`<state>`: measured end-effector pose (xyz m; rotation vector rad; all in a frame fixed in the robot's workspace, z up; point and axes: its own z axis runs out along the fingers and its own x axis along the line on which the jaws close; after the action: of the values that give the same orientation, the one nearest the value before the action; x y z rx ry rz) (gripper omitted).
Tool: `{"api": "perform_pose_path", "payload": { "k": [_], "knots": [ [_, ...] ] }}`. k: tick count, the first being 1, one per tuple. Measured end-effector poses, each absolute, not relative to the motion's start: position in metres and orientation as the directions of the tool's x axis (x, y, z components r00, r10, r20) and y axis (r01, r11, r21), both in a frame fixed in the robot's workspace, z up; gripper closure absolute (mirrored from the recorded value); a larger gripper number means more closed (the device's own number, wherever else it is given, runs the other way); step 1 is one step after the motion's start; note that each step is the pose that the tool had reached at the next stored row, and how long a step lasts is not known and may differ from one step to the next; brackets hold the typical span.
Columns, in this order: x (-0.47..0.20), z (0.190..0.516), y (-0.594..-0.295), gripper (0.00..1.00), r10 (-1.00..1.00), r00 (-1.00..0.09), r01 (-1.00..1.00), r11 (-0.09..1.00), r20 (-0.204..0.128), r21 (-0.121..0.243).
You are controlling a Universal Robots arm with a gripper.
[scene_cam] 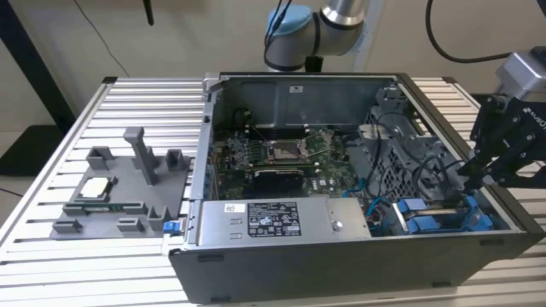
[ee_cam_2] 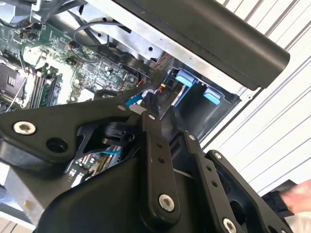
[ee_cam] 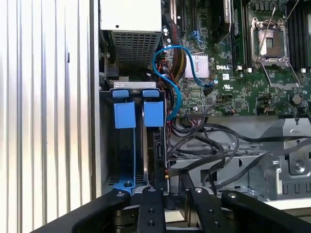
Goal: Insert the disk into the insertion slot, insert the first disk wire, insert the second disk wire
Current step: 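Insert the first disk wire, then insert the second disk wire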
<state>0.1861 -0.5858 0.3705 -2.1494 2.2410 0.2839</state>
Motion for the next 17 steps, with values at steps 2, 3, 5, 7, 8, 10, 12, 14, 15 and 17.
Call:
{"api": "perform_pose_path", "payload": {
  "k": [2, 3, 5, 7, 8, 10, 12, 14, 15, 17],
  "knots": [
    [0.1861, 0.3706, -0.5859, 0.73, -0.988, -0.05, -0.993, 0.033, -0.144, 0.113],
    [0.1859, 0.3707, -0.5859, 0.73, -0.987, -0.049, -0.994, 0.032, -0.153, 0.107],
    [0.1857, 0.3705, -0.5859, 0.73, -0.982, -0.045, -0.996, 0.029, -0.184, 0.09],
    [0.1857, 0.3705, -0.5858, 0.73, -0.976, -0.043, -0.997, 0.027, -0.212, 0.077],
    [0.1856, 0.3706, -0.5858, 0.73, -0.974, -0.042, -0.997, 0.026, -0.222, 0.073],
    [0.1861, 0.372, -0.5857, 0.73, -0.973, -0.041, -0.997, 0.026, -0.226, 0.071],
    [0.1873, 0.3737, -0.5858, 0.73, -0.973, -0.041, -0.997, 0.026, -0.226, 0.071],
    [0.1889, 0.3749, -0.5862, 0.73, -0.973, -0.041, -0.997, 0.026, -0.227, 0.071],
    [0.1899, 0.375, -0.5863, 0.73, -0.973, -0.041, -0.997, 0.025, -0.227, 0.071],
    [0.1917, 0.375, -0.5863, 0.73, -0.973, -0.041, -0.997, 0.025, -0.227, 0.071]
  ]
}}
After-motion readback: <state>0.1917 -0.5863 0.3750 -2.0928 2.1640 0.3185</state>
